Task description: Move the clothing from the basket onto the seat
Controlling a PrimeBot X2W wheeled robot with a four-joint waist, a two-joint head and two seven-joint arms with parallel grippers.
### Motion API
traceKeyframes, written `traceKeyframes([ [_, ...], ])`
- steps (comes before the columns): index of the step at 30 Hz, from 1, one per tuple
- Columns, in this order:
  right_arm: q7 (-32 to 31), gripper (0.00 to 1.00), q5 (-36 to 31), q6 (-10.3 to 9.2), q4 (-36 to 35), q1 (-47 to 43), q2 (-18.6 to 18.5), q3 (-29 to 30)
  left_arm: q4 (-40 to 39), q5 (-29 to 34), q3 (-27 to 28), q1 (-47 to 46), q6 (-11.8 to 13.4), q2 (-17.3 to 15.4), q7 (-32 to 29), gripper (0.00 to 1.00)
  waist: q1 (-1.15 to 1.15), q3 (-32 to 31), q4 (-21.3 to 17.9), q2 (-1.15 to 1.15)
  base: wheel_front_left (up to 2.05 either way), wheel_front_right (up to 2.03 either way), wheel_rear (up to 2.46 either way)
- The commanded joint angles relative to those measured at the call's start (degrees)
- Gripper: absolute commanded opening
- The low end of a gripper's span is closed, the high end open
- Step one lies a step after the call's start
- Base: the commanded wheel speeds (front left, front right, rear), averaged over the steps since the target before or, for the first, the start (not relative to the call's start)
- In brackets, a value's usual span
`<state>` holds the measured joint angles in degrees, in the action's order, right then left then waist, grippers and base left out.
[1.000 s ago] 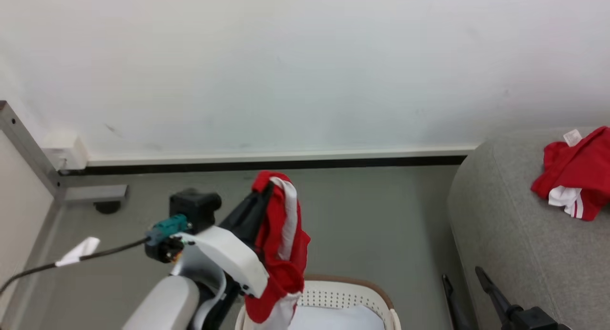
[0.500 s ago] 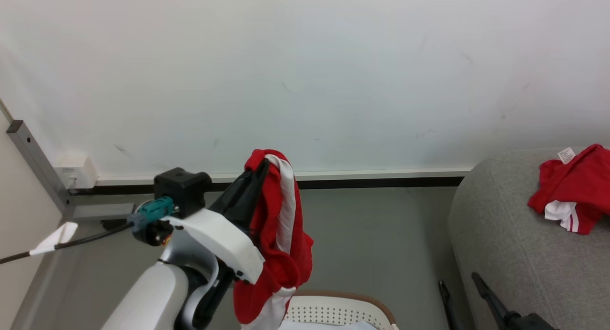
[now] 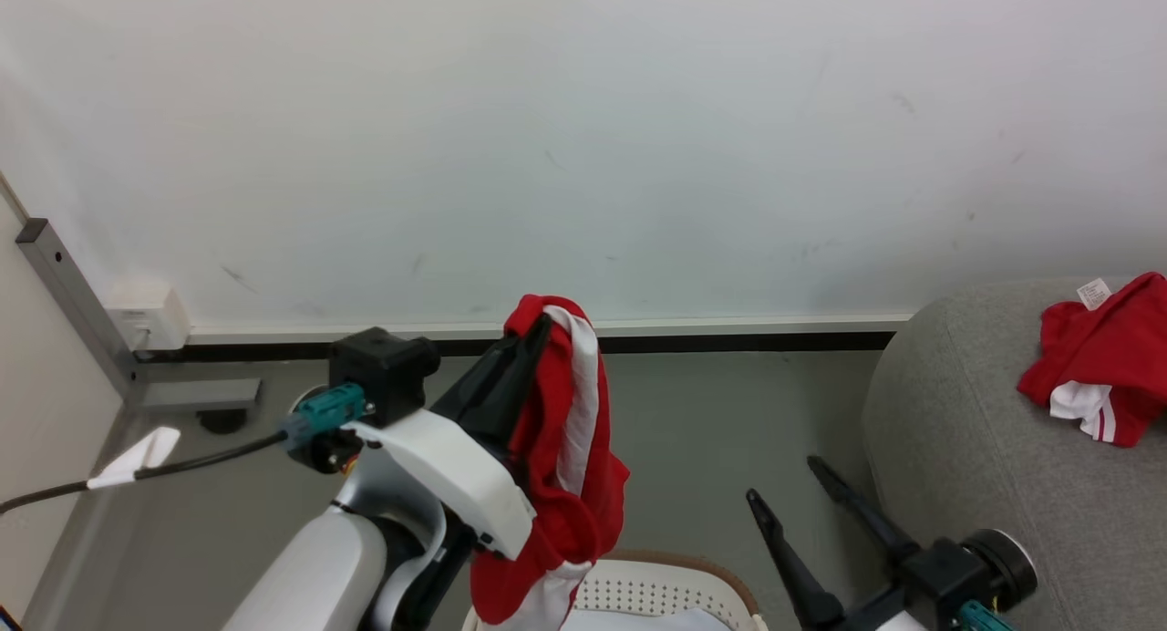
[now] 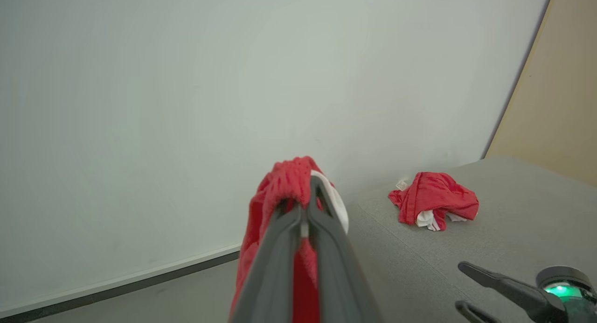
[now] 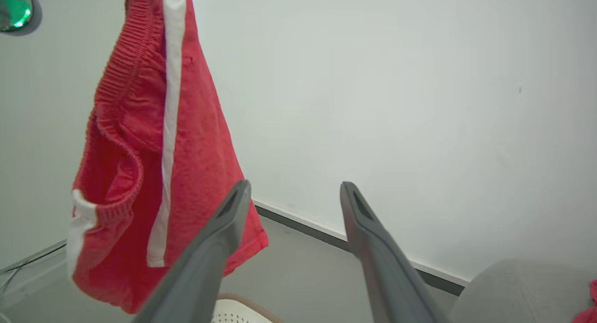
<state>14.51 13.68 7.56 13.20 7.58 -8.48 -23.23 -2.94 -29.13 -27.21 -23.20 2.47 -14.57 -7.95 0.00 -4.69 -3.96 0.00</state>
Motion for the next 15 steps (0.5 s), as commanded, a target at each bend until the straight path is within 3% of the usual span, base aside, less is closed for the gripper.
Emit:
traceKeyframes([
  [1,-1.2,1.0,1.8,-0.14,-0.4,2.8,-1.3,-3.2,-0.4,0.0,-0.4,-0.2,-0.2,0.3,0.3,0.0,0.0,0.0,0.0,0.0,0.0,0.0,0.0],
  [7,-4.2,1.0,6.3,-0.14,1.2,11.2,-2.4,-13.0,-0.7,0.2,-1.7,-0.8,-0.6,0.8,0.0,0.0,0.0,0.5,0.5,0.0,0.0,0.0,0.0],
  [15,-3.9,1.0,10.8,-0.15,9.7,22.1,0.1,-21.7,-0.6,0.2,-4.3,-1.5,-1.7,2.1,-0.7,0.0,0.0,0.9,1.7,0.0,0.0,0.0,0.0],
])
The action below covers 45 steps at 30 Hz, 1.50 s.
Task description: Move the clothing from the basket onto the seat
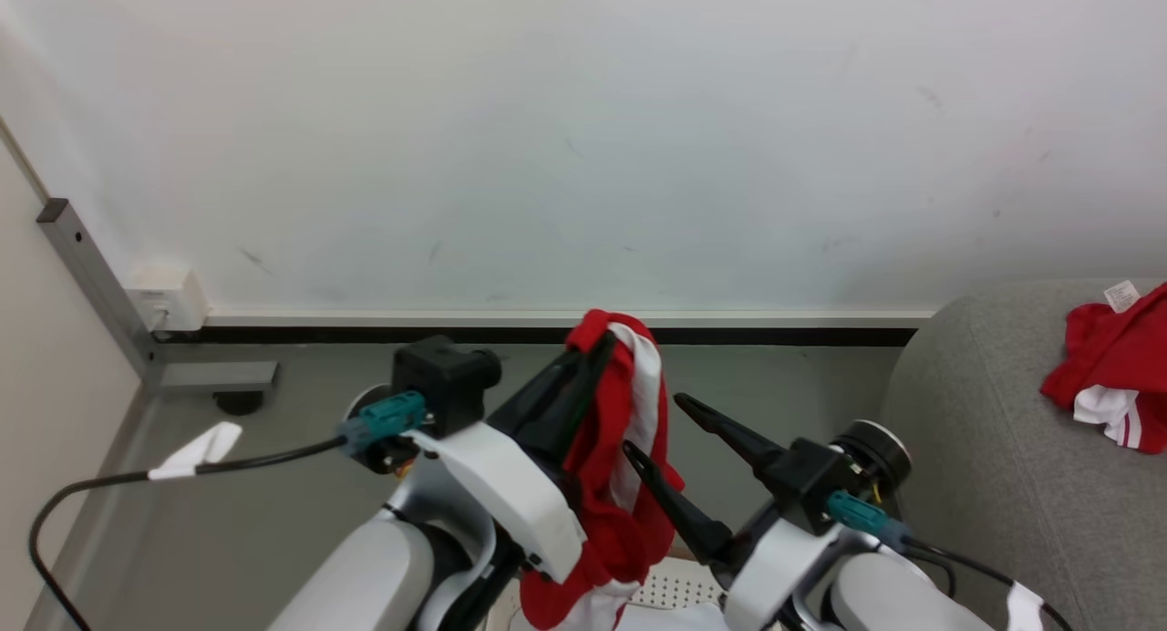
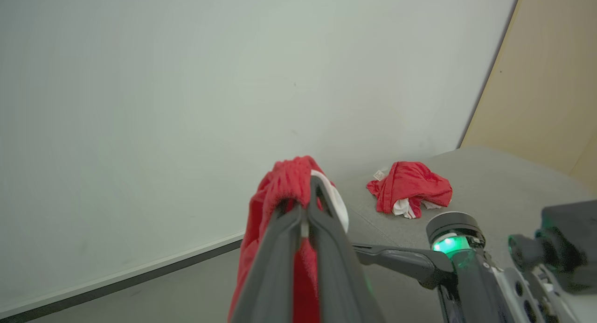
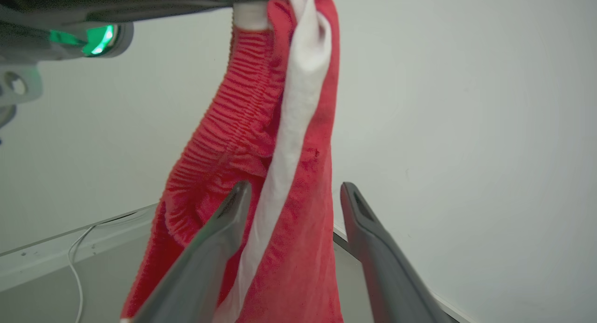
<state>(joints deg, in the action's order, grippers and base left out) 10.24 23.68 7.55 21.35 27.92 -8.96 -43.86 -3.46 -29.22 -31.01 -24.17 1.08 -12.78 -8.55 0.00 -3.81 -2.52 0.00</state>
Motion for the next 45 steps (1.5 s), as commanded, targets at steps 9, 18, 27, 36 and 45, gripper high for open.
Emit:
traceKeyframes([
  [9,0.9,1.0,7.1,-0.13,14.7,9.3,3.9,-8.8,-0.1,-0.4,-3.5,-1.0,-1.6,2.2,-0.8,0.0,0.0,-0.2,1.6,0.0,0.0,0.0,0.0],
  [18,3.9,0.0,17.3,-0.13,20.6,13.4,5.1,-14.4,0.4,-0.6,-3.9,-0.8,-1.4,2.2,-0.3,0.0,0.0,-0.1,2.4,0.0,0.0,0.0,0.0],
  [27,5.0,0.0,21.4,-0.13,22.6,16.4,3.3,-14.8,1.9,0.6,-3.6,1.3,-0.6,0.8,1.9,1.0,0.0,0.1,2.0,0.0,0.0,0.0,0.0],
  [36,5.0,0.0,19.5,-0.13,20.0,16.4,0.3,-7.9,7.1,1.5,-4.0,5.1,-1.5,-1.5,6.8,1.0,0.0,0.4,1.9,0.0,0.0,0.0,0.0],
  [45,5.0,0.0,17.7,-0.13,18.7,14.4,-1.9,-4.3,12.5,1.8,-5.3,7.9,-2.8,-2.2,10.9,1.0,0.0,0.2,1.3,0.0,0.0,0.0,0.0],
])
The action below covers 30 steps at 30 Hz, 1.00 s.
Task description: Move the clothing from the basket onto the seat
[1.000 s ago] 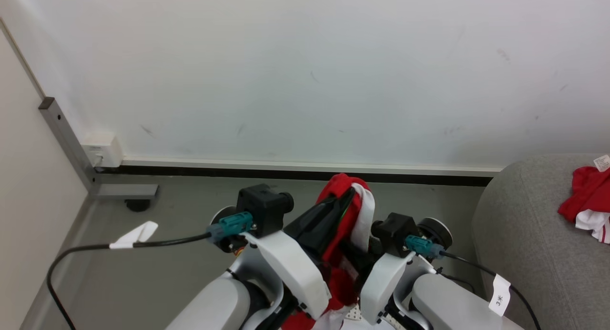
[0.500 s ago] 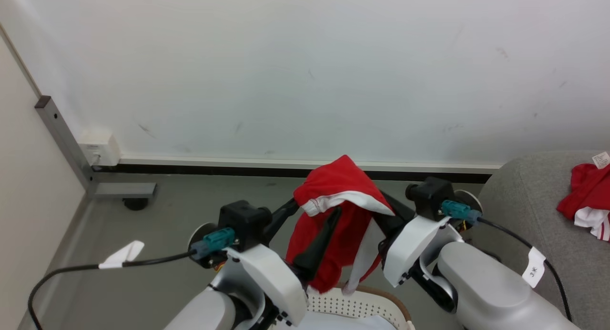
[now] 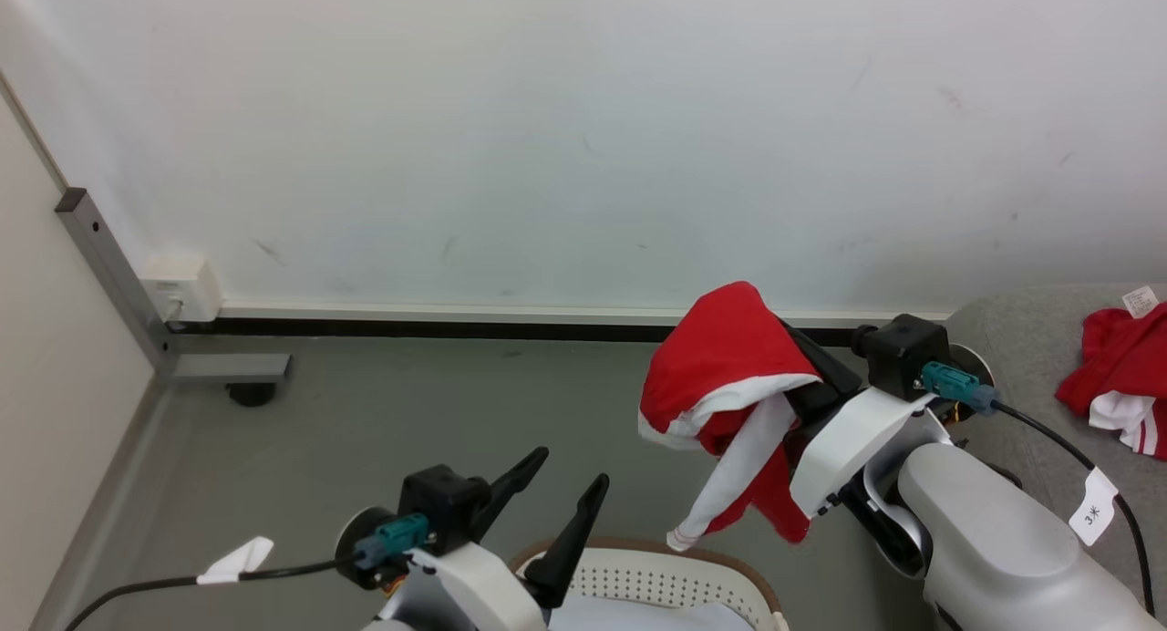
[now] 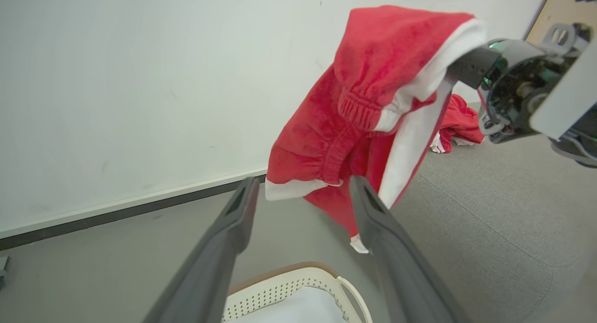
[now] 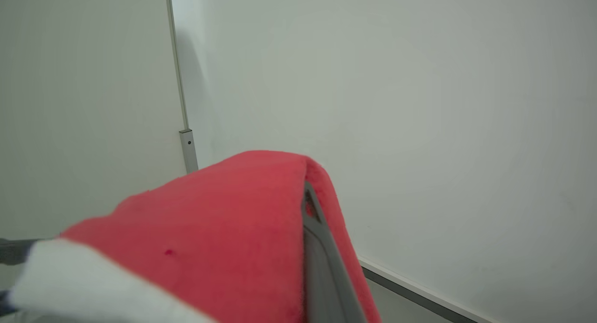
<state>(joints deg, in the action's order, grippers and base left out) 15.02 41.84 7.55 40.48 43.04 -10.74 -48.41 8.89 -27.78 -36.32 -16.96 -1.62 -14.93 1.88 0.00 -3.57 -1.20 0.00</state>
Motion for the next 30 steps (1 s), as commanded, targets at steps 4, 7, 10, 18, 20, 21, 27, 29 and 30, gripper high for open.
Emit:
traceKeyframes([
  [4,0.2,0.0,-0.8,-0.13,-0.7,-1.1,-0.3,1.0,0.8,0.3,-0.1,0.3,-0.1,0.3,1.2,1.0,0.0,0.0,-0.7,0.0,0.0,0.0,0.0],
  [7,0.2,0.0,-1.2,-0.13,-1.0,-1.2,-0.3,1.4,0.9,0.4,-0.3,-0.3,-0.2,0.5,1.4,1.0,0.0,0.1,-1.3,0.0,0.0,0.0,0.0],
  [10,0.2,0.0,-1.4,-0.13,-1.2,-1.2,-0.4,1.7,0.8,0.4,-0.4,-0.7,0.0,0.6,1.6,1.0,0.0,0.2,-2.2,0.0,0.0,0.0,0.0],
  [18,0.2,0.0,-2.2,-0.13,-2.0,-1.1,-0.7,2.8,0.1,0.2,-0.9,-0.7,0.0,0.6,1.9,1.0,0.0,0.7,-6.6,0.0,0.0,0.0,0.0],
  [20,0.2,0.0,-2.4,-0.13,-2.4,-1.0,-1.0,3.2,-0.2,0.2,-1.0,-0.8,0.1,0.7,2.1,1.0,0.0,0.9,-8.2,0.0,0.0,0.0,0.0],
  [21,0.2,0.0,-2.5,-0.13,-2.6,-1.0,-1.0,3.2,-0.3,0.2,-1.0,-0.8,0.1,0.7,2.1,1.0,0.0,1.0,-9.2,0.0,0.0,0.0,0.0],
  [27,0.2,0.0,-3.6,-0.13,-4.6,-1.2,-2.4,4.4,-0.9,0.6,-1.8,-1.3,0.2,1.3,2.2,1.0,0.0,1.7,-14.4,0.0,0.0,0.0,0.0],
  [29,0.2,0.0,-4.1,-0.13,-5.5,-1.7,-3.3,4.8,-1.2,0.7,-2.1,-1.4,0.2,1.6,2.4,1.0,0.0,1.9,-16.1,0.0,0.0,0.0,0.0],
  [30,0.2,0.0,-4.3,-0.13,-6.0,-1.9,-3.6,4.9,-1.3,0.8,-2.3,-1.4,0.2,1.7,2.5,1.0,0.0,2.0,-17.0,0.0,0.0,0.0,0.0],
])
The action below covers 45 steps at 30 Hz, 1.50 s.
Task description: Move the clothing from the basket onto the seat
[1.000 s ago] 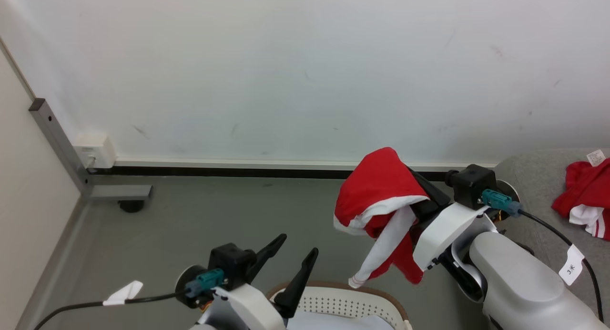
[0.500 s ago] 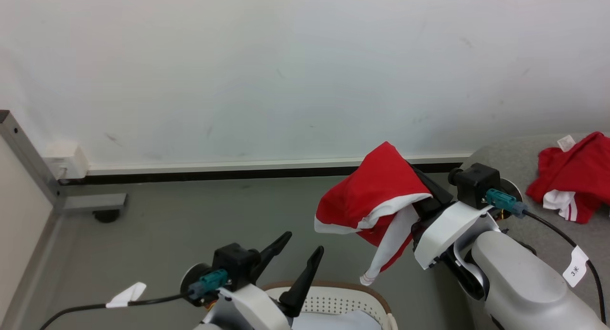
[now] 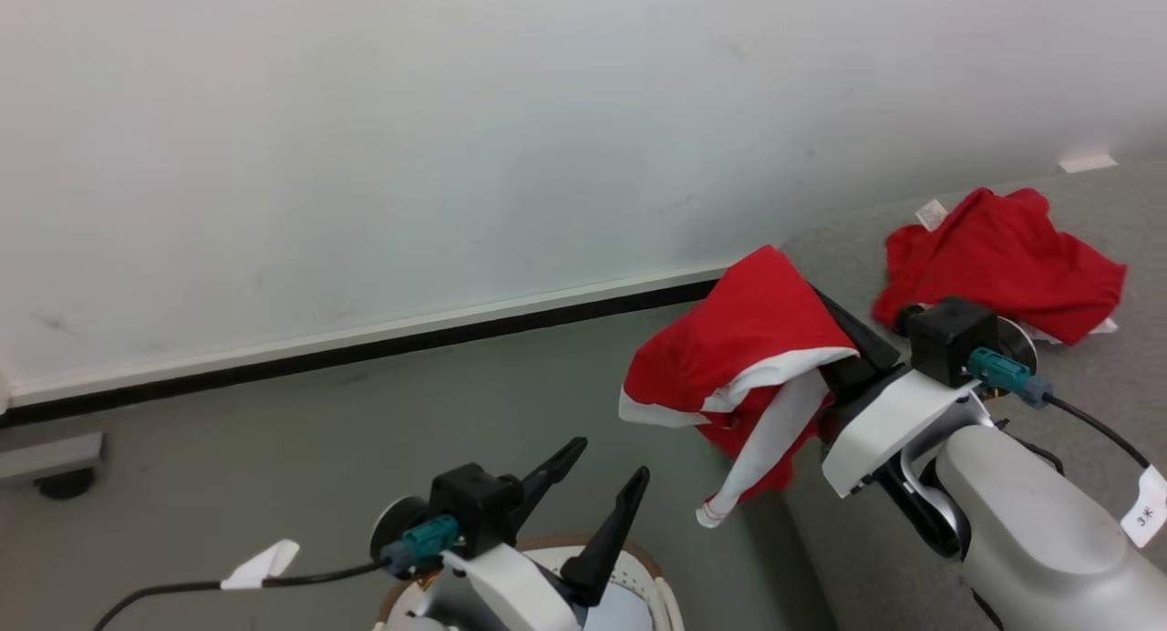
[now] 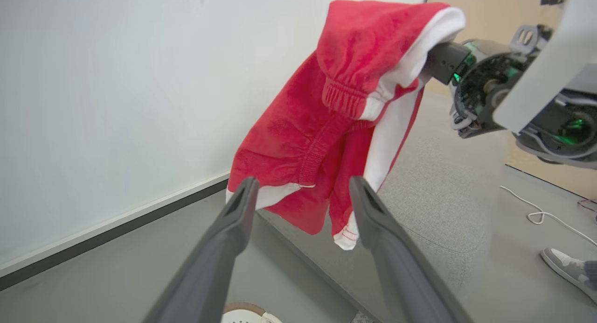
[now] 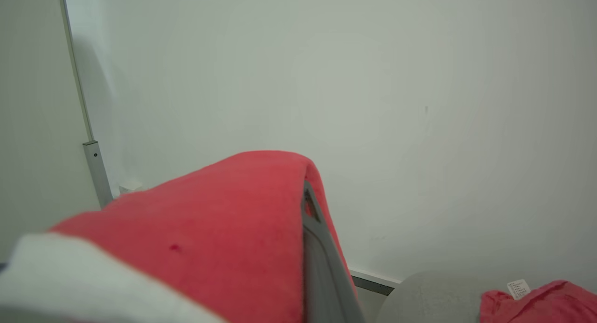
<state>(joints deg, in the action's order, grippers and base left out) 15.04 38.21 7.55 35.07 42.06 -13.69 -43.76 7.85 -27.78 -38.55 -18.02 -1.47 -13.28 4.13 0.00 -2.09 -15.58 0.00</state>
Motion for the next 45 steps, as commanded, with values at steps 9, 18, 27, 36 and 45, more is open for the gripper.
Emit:
traceKeyframes([
  [9,0.2,0.0,-1.7,-0.13,-4.5,-2.6,-2.9,1.2,-0.9,1.2,-1.4,-0.2,-0.1,0.9,0.7,1.0,0.0,1.7,-9.4,0.0,0.0,0.0,0.0],
  [18,0.0,0.0,-2.1,-0.13,-7.2,-3.2,-4.3,4.0,-2.6,1.5,-2.0,-1.3,0.3,0.4,0.5,1.0,0.0,5.0,-13.5,0.0,0.0,0.0,0.0],
  [27,0.2,0.0,-6.9,-0.13,-8.0,3.7,-4.2,17.8,-8.0,4.6,-2.0,-7.7,-1.2,-3.1,-2.7,1.0,0.0,19.3,-10.5,0.0,0.0,0.0,0.0],
  [36,-2.3,0.0,-17.8,-0.14,-5.5,21.6,-9.4,40.7,-15.0,5.8,-0.4,-17.4,-3.4,-6.6,-6.6,1.0,0.0,35.7,-3.3,0.0,0.0,0.0,0.0],
  [45,-7.7,0.0,-30.6,-0.14,0.1,29.2,-14.0,60.6,-19.7,5.9,2.2,-20.8,-3.8,-10.3,-8.1,1.0,0.0,45.8,-0.1,0.0,0.0,0.0,0.0],
])
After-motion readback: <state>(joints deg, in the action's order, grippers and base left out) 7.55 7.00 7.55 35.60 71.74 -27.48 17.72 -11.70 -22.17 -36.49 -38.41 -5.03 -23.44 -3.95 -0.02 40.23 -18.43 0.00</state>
